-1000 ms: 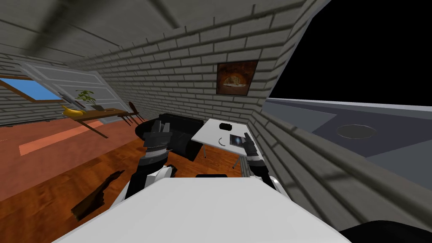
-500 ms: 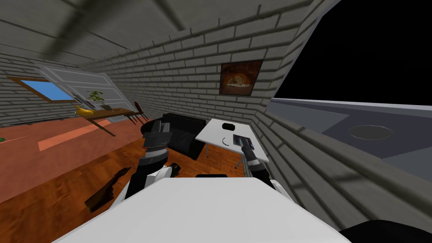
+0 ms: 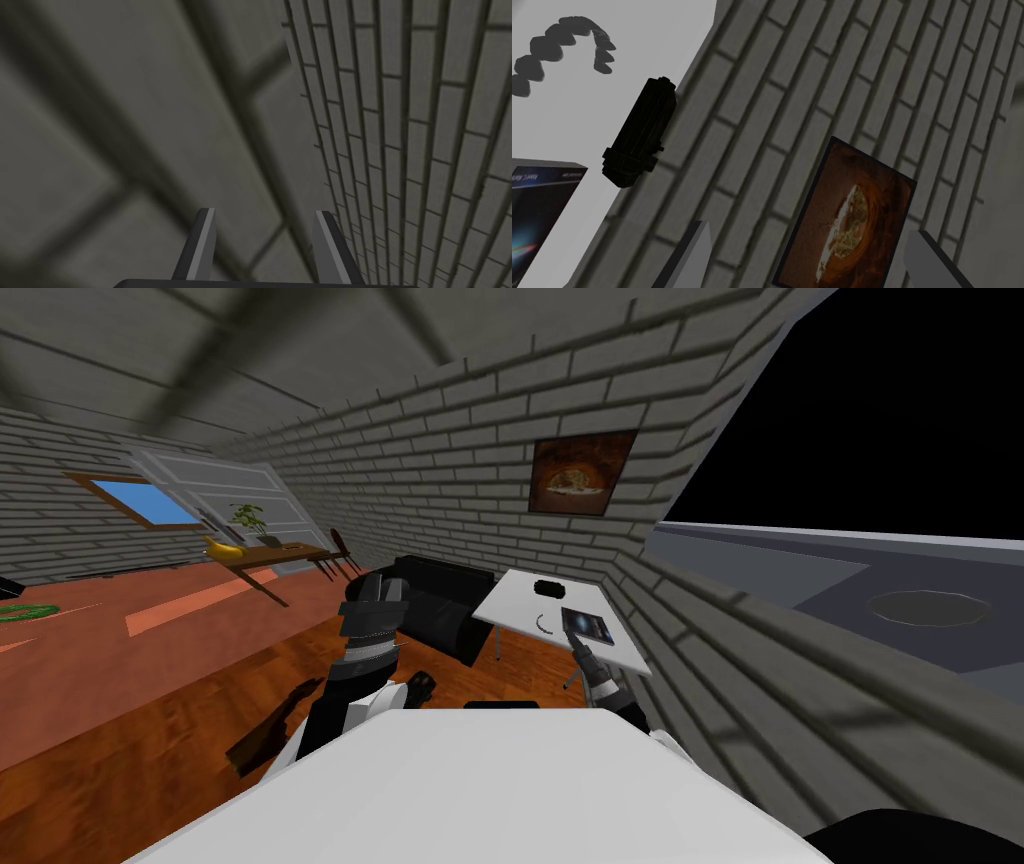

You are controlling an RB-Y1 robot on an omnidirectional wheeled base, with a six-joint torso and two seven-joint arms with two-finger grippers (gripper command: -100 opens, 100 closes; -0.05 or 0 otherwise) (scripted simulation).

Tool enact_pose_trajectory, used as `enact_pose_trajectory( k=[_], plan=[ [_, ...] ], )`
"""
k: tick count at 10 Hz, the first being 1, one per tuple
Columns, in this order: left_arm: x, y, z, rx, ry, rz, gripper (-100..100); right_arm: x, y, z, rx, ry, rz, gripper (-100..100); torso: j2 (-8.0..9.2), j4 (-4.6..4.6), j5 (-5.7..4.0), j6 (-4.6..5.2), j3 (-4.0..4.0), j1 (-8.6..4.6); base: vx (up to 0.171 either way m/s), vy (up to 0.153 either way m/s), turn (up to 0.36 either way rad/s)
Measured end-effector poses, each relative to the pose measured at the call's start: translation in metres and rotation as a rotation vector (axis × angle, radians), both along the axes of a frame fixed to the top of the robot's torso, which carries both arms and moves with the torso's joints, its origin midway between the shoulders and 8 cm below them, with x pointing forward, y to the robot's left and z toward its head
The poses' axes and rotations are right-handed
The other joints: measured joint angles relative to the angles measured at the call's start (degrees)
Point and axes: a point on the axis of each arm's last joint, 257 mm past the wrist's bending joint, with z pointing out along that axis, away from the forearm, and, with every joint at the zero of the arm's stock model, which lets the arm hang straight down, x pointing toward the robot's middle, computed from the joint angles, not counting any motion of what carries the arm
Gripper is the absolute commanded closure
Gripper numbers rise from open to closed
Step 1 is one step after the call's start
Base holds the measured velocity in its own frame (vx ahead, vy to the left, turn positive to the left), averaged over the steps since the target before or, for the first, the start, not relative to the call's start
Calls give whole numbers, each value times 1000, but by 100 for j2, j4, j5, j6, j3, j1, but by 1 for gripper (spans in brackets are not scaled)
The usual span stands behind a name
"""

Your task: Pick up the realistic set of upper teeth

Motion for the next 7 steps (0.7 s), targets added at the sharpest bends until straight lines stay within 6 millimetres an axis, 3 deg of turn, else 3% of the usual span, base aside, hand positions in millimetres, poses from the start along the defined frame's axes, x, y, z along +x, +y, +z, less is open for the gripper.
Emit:
enact_pose_trajectory(
  k=[4, 7],
  plan=[
    [0, 0, 0, 0, 0, 0, 0, -20, 0, -49, -127, 115, 65, -100, -3, -1, 1, 1, -2, 1, 5, 108, 60],
    [0, 0, 0, 0, 0, 0, 0, -47, -8, -86, -230, 210, 124, -100, -7, -2, 1, -1, -4, 7, 11, 106, 66]
  ],
)
